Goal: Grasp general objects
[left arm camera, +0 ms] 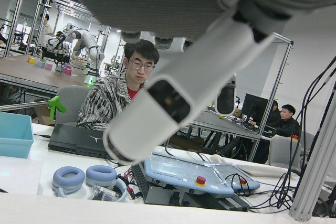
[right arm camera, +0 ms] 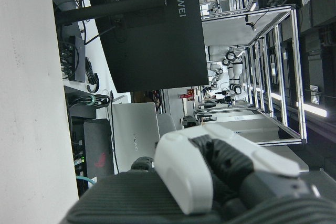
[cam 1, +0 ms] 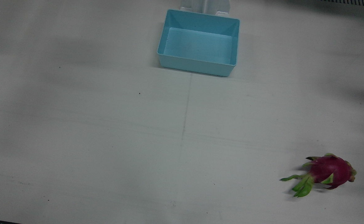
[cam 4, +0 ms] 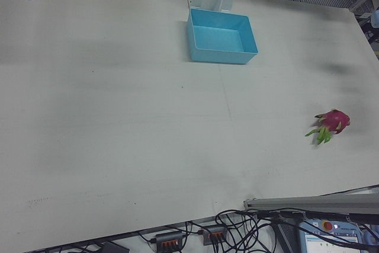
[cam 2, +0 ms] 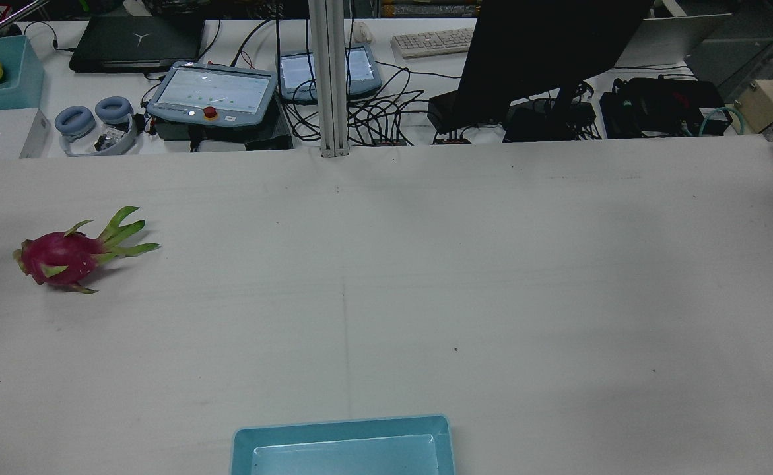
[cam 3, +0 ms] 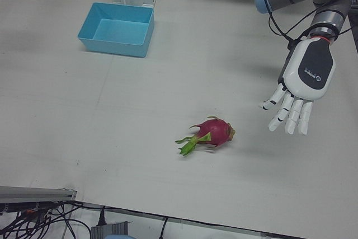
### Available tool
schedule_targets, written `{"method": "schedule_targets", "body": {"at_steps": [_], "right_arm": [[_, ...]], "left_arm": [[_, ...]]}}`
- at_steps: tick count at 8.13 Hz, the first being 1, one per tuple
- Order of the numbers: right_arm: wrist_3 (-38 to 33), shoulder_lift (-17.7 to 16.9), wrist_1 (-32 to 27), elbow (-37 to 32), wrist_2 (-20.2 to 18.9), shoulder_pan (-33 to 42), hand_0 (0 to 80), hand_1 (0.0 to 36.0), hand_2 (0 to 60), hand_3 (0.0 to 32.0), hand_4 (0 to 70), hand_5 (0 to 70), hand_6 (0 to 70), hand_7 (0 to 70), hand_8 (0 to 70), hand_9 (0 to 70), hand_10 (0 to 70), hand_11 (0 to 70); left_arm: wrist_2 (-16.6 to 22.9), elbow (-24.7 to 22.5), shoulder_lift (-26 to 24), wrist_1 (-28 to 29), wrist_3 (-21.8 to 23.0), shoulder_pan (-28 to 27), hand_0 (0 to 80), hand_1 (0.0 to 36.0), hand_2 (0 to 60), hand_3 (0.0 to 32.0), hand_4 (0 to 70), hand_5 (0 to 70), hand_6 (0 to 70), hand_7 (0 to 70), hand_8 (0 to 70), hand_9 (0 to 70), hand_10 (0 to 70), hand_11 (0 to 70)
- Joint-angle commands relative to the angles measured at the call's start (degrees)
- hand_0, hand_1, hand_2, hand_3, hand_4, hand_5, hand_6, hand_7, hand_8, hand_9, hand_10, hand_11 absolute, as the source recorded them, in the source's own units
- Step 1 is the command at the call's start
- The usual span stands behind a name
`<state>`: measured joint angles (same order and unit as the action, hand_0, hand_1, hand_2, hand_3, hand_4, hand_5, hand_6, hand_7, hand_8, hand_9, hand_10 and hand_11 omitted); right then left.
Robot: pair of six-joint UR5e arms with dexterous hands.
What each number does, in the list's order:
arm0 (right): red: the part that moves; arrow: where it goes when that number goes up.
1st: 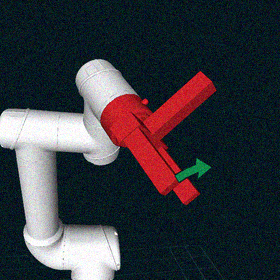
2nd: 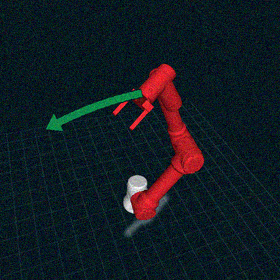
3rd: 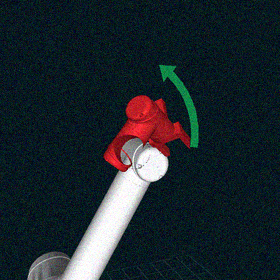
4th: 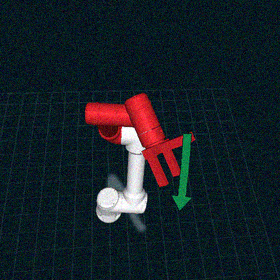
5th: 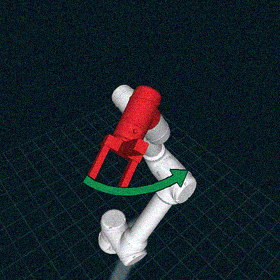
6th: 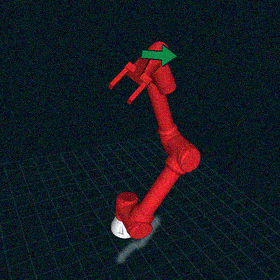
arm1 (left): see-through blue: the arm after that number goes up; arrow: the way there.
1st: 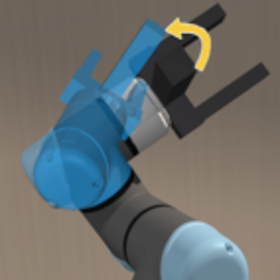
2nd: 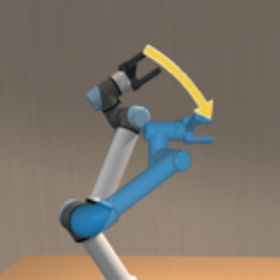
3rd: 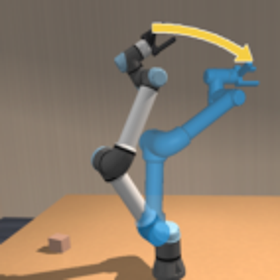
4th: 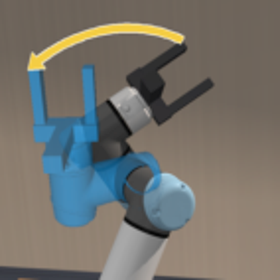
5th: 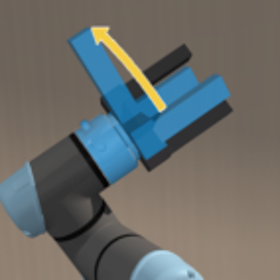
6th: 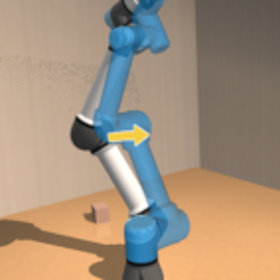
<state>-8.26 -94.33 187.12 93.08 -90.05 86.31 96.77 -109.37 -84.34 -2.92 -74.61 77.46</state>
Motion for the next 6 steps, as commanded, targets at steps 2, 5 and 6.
{"method": "schedule_targets", "body": {"at_steps": [2, 5, 6], "right_arm": [[0.00, 0.02, 0.00, 0.00, -0.03, 0.00, 0.0, 0.0, 0.0, 0.0, 0.0, 0.0, 0.0, 0.0, 0.0, 0.0, 0.0, 0.0], [0.00, 0.02, 0.00, 0.00, -0.03, 0.00, 0.0, 0.0, 0.0, 0.0, 0.0, 0.0, 0.0, 0.0, 0.0, 0.0, 0.0, 0.0], [0.00, 0.02, 0.00, 0.00, 0.05, 0.00, 0.0, 0.0, 0.0, 0.0, 0.0, 0.0, 0.0, 0.0, 0.0, 0.0, 0.0, 0.0]], "left_arm": [[-5.16, -0.41, 0.05, -4.71, -5.20, -5.10, 80.0, 36.0, 60.0, 0.0, 1.9, 70.0, 0.0, 37.3, 0.0, 6.0, 0.0, 0.0], [-7.81, -0.41, -0.03, -5.07, -5.98, -6.78, 80.0, 36.0, 60.0, 0.0, 1.6, 70.0, 0.0, 36.2, 0.0, 5.8, 0.0, 0.0], [-12.52, -0.32, -0.03, -6.21, -6.94, -10.71, 80.0, 36.0, 60.0, 1.2, 0.0, 70.0, 0.0, 29.4, 0.0, 4.4, 0.0, 0.0]]}}
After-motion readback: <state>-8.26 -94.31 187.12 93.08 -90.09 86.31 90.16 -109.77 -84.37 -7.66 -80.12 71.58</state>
